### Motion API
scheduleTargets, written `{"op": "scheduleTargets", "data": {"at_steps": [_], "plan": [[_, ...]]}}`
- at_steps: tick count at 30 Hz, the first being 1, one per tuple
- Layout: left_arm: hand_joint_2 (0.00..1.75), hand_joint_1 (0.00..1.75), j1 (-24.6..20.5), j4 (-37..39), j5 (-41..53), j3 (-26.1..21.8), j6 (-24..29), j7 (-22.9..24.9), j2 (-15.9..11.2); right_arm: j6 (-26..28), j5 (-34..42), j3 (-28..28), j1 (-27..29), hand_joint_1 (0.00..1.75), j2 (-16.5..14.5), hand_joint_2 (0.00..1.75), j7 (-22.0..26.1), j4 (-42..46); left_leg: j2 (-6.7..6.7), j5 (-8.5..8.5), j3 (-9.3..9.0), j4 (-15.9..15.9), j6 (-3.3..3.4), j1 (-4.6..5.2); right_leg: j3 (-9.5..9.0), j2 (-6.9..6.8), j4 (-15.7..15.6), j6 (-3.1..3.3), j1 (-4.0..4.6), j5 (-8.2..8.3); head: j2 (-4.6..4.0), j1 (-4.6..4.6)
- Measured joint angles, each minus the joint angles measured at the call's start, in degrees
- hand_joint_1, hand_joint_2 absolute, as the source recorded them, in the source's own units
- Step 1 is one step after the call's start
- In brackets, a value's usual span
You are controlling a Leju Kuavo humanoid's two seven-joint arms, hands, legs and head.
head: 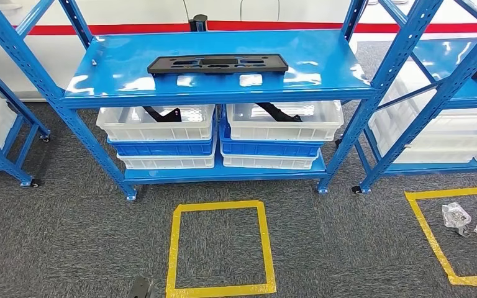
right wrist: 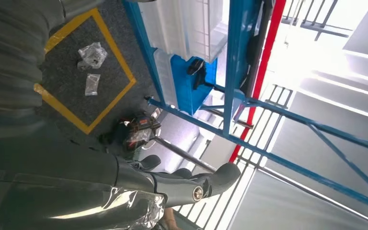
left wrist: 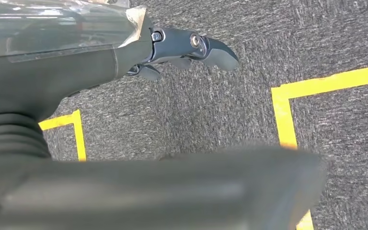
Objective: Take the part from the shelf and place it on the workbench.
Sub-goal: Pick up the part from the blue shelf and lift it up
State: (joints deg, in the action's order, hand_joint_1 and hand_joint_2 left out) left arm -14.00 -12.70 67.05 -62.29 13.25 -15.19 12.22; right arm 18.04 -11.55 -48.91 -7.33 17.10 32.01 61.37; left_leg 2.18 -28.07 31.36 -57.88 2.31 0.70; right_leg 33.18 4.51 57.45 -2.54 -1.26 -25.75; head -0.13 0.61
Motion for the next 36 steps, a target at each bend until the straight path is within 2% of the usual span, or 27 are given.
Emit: {"op": "scheduleTargets", "data": {"at_steps": [8,12,17,20,25,29,33,36], "plan": [[0.0,0.0,-0.01,0.05,0.0,-0.14,0.0,-0.04,0.04,-0.07,0.01,0.76,0.02,0.0,0.36,1.75,-0.03,1.52,0.0,0.0,0.03,0.01,0.0,0.0,0.01,-0.04,0.0,0.0,0.0,0.0,0.0,-0.01],[1.75,0.0,0.0,0.08,-0.01,-0.18,0.08,-0.04,0.04,-0.09,-0.21,1.02,-0.04,0.0,0.55,1.75,0.05,1.86,0.0,0.0,0.09,0.01,0.0,0.0,0.0,-0.04,0.0,0.0,0.0,0.0,0.0,-0.01],[1.75,0.0,0.02,0.13,-0.34,-0.2,0.57,0.23,0.08,1.34,-7.45,4.28,-3.41,0.0,2.58,1.75,-2.86,2.99,-0.06,0.0,0.17,0.01,0.0,0.02,0.03,0.04,0.02,-0.01,-0.03,0.01,0.0,-0.01],[1.75,0.0,0.11,0.18,-0.82,-0.26,0.75,0.32,0.24,1.38,-12.34,8.83,-8.52,0.0,4.04,1.75,-4.77,2.88,-0.17,0.04,0.13,0.01,0.03,0.02,0.02,0.1,0.02,-0.04,-0.03,0.05,0.0,-0.01],[1.75,0.0,0.69,0.23,-0.78,-0.3,1.34,0.26,0.34,-0.04,-15.56,18.23,-18.75,0.0,5.47,1.75,-5.19,1.04,-0.07,0.15,0.1,-0.01,0.07,0.01,0.05,0.07,0.05,-0.12,-0.03,0.12,0.0,-0.01],[1.75,0.0,1.01,0.24,0.5,-0.07,1.52,0.43,0.37,-0.24,-18.95,27.0,-26.22,0.0,4.99,1.75,-6.58,0.99,-0.06,0.19,0.17,0.0,0.04,-0.02,0.1,0.06,0.1,-0.12,-0.02,0.12,0.0,-0.01],[1.75,0.0,0.97,0.24,1.72,0.27,1.7,0.75,0.5,0.5,-22.93,37.0,-32.43,0.0,2.18,1.75,-9.47,2.28,-0.02,0.23,0.17,0.0,-0.03,-0.11,0.16,0.05,0.11,-0.12,0.03,0.12,0.0,0.0],[0.44,0.0,0.99,0.24,1.92,0.29,1.92,0.9,0.66,1.07,-24.29,42.87,-36.14,0.0,-0.22,1.75,-11.18,2.66,0.17,0.28,0.3,0.0,-0.06,-0.15,0.19,-0.11,0.13,-0.12,0.06,0.12,0.0,-0.03]]}}
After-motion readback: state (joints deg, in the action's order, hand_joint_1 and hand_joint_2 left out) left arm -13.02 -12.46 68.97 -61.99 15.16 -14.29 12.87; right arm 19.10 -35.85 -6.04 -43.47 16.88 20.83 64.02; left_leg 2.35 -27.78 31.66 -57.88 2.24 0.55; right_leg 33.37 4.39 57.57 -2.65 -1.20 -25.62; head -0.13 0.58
